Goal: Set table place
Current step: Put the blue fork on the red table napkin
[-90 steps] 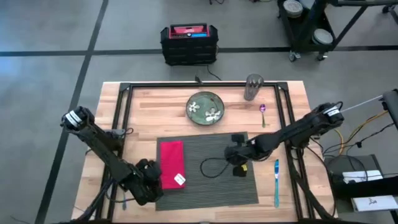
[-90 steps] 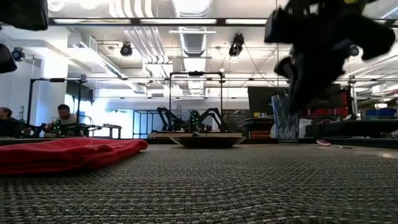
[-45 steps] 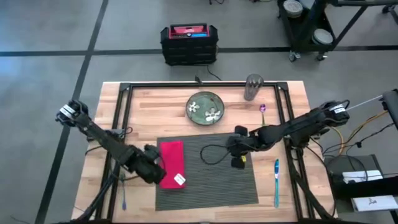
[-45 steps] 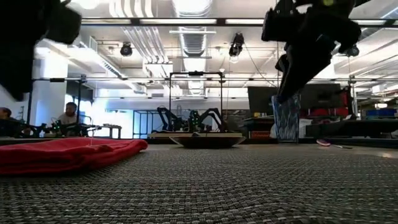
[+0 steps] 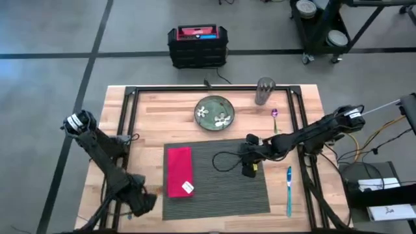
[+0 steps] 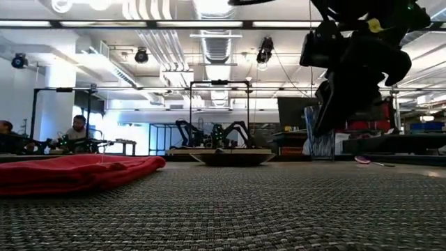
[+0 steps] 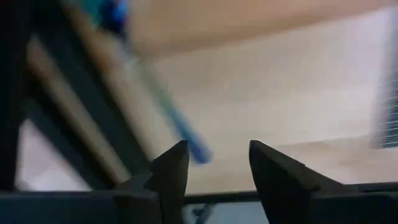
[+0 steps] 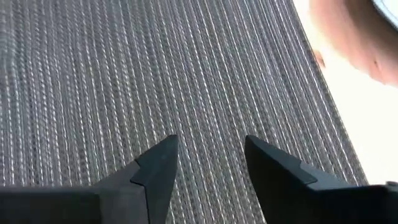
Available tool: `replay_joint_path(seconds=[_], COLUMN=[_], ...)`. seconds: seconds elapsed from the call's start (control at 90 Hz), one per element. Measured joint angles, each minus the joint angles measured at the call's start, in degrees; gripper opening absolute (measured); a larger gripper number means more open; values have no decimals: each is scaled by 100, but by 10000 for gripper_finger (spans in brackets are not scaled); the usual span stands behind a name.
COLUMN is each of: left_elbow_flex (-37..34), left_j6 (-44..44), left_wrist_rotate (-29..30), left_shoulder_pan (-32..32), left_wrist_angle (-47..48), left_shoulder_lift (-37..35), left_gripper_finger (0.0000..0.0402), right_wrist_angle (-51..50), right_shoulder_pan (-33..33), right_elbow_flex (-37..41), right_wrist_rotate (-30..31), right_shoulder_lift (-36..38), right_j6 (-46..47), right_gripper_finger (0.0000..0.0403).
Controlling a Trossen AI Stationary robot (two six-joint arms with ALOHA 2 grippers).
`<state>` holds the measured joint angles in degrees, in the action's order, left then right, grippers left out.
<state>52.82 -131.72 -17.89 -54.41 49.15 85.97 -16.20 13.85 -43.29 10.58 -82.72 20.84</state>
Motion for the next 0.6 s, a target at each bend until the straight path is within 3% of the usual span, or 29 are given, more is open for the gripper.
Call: replay_joint_path(seconds=[0.344, 0.6], left_elbow_flex=[0, 4], left_j6=[227, 412], left_wrist_rotate=[-24, -66], left_shoulder_pan=[-83, -103], left_wrist_angle=[296, 472], left_shoulder_lift=[495, 975], left_gripper_finger=[118, 122], right_wrist_angle=[224, 335], right_shoulder_pan=[15, 26], right_elbow_flex=[9, 44], right_wrist_rotate=[1, 1], right_shoulder_lift=[0, 0], right_j6=[-94, -63], right_gripper_finger=[166, 163])
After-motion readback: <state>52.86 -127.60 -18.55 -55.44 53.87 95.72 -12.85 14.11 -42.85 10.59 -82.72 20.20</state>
